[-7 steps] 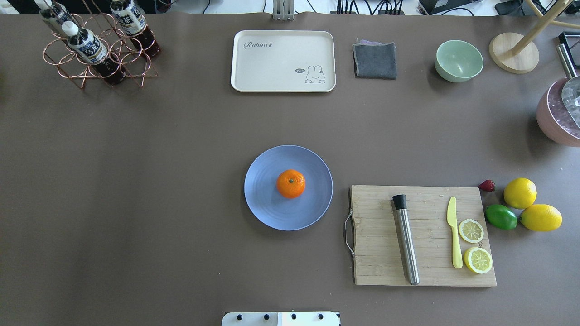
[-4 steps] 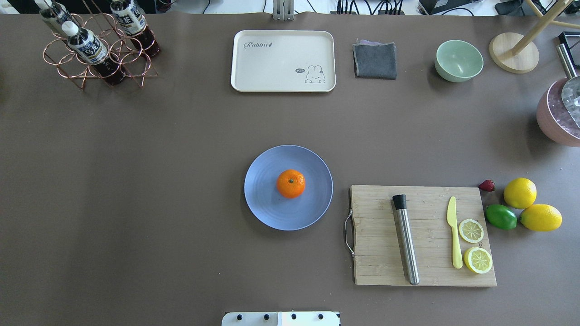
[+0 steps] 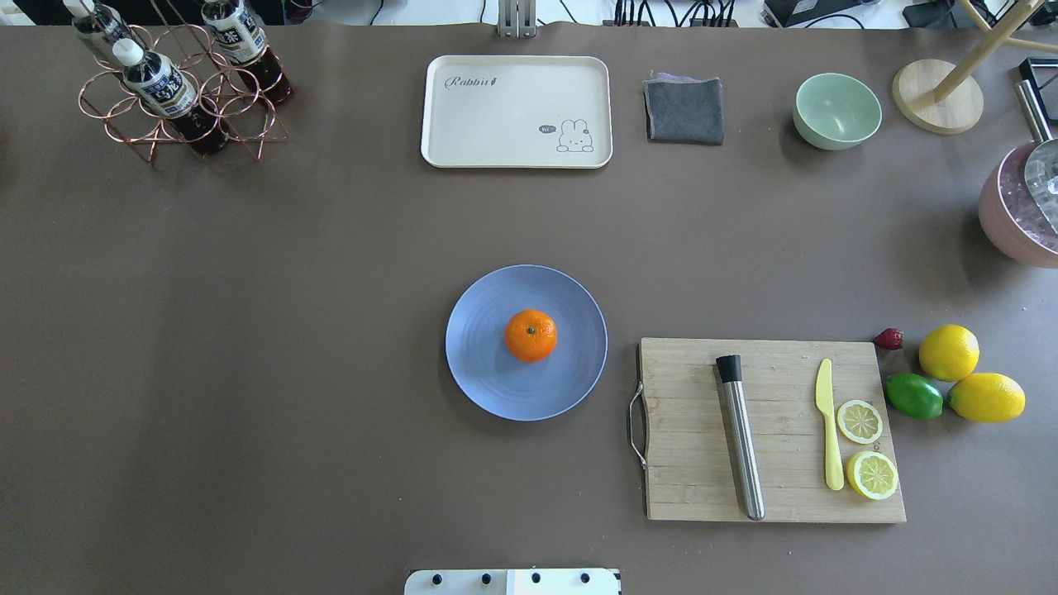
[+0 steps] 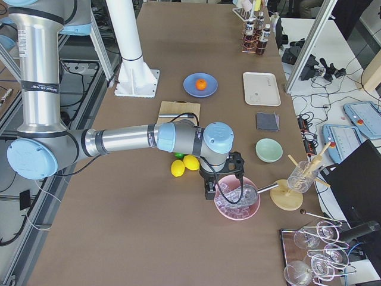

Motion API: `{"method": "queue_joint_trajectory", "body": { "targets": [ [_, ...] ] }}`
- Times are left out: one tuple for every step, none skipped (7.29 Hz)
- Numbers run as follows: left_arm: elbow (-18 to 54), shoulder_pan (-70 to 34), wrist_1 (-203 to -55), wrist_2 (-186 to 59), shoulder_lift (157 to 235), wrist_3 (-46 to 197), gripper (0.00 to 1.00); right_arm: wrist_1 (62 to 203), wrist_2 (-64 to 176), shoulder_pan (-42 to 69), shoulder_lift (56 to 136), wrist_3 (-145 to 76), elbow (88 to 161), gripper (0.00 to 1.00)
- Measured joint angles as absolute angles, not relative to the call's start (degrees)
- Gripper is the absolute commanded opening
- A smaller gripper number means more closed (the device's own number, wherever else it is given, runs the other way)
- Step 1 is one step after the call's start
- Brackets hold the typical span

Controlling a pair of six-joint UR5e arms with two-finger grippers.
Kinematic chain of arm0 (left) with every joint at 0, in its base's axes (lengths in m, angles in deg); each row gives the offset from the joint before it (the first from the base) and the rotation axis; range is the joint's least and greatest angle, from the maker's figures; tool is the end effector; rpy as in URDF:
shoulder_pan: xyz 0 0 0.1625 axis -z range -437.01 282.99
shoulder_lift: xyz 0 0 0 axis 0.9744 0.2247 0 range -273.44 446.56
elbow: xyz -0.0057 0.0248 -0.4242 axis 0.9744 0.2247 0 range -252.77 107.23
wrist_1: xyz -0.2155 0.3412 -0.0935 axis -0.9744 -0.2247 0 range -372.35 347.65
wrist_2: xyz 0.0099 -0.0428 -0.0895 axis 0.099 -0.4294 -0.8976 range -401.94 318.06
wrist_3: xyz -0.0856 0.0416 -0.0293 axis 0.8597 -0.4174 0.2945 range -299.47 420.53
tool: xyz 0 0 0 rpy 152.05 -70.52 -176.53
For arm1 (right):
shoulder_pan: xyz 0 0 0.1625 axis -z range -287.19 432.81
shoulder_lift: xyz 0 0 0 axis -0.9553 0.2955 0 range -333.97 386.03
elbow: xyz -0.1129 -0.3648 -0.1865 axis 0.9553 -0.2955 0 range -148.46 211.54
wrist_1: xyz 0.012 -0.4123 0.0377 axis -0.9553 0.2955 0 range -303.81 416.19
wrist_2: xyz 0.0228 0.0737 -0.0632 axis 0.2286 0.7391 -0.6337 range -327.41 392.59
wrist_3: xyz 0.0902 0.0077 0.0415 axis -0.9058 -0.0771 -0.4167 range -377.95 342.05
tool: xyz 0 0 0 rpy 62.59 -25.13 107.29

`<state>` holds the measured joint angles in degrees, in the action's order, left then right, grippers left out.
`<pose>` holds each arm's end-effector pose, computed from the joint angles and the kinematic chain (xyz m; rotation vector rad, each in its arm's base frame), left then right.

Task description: Pick orange to plate

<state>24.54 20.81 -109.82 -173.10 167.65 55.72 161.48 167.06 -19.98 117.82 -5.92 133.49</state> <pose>-0.1261 -0.4197 0.6577 0.1762 0.7026 -0.0136 0.0861 -0.4621 0.5979 0.0157 -0.7804 -0.1183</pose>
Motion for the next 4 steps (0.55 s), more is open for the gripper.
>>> {"method": "queue_joint_trajectory", "body": {
  "targets": [
    [25.1, 20.7, -109.8, -173.2, 167.7, 55.9, 0.98, 161.5, 166.9, -20.0, 117.3, -6.4, 133.5, 1.00],
    [25.7, 20.4, -109.9, -174.1, 167.8, 56.0, 0.98, 161.5, 166.9, -20.1, 116.8, -7.1, 133.5, 1.00],
    [26.1, 19.9, -110.2, -175.1, 167.8, 56.0, 0.98, 161.5, 166.9, -20.1, 116.5, -7.5, 133.5, 1.00],
    [26.2, 19.3, -110.7, -175.7, 167.8, 56.1, 0.98, 161.5, 166.9, -20.1, 116.3, -7.8, 133.5, 1.00]
  ]
}}
